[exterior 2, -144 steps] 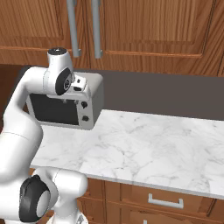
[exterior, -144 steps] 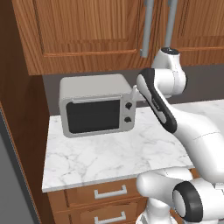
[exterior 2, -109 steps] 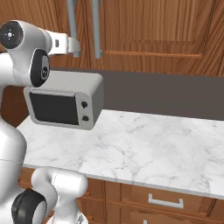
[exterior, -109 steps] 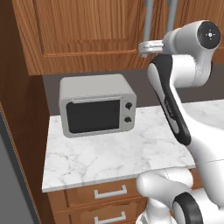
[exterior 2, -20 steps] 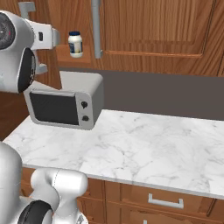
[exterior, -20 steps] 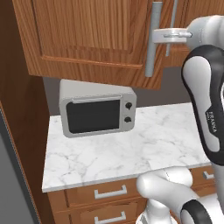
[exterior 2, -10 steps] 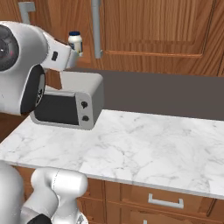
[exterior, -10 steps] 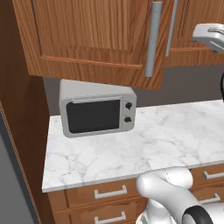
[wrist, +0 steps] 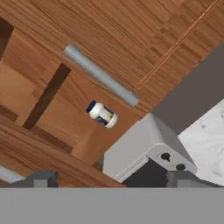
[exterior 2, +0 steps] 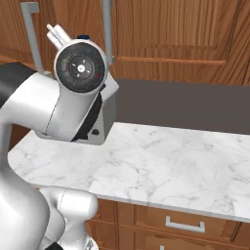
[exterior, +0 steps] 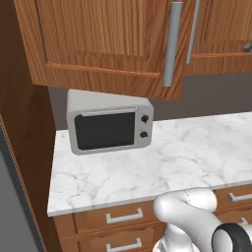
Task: The dining table condiment station is running low on mayonnaise. Refill the condiment station by opening the cabinet and taking the mayonnaise from the cabinet and placing it on the dining table.
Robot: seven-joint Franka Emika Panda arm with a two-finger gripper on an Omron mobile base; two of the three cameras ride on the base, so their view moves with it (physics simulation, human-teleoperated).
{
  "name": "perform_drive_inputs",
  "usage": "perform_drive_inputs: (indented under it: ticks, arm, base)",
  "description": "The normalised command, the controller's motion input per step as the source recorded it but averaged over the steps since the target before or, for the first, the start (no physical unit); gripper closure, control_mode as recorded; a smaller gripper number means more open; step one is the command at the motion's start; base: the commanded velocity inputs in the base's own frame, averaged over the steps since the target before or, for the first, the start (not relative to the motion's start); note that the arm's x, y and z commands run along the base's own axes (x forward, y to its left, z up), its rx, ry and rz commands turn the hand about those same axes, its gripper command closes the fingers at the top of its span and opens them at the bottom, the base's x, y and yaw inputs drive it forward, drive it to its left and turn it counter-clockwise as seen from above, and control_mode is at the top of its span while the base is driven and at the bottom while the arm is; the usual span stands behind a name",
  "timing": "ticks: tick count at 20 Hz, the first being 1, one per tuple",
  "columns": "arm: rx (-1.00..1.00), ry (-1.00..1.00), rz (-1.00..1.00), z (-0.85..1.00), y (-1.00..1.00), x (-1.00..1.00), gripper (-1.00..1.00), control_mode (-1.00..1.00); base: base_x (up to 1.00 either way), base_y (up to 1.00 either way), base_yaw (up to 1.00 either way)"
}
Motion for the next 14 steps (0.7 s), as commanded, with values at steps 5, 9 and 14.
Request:
perform_drive_inputs:
  ticks: [5, 9, 14]
  arm:
    - [0.31, 0.29, 0.02, -0.29, 0.0, 0.08, -1.0, -1.0]
    - [0.12, 0.16, 0.07, -0.36, 0.29, 0.17, -1.0, -1.0]
    - [0.01, 0.08, 0.1, -0.33, 0.53, 0.36, -1.0, -1.0]
  base:
    - [0.0, 0.0, 0.0]
    - [0.0, 0.0, 0.0]
    - [0.0, 0.0, 0.0]
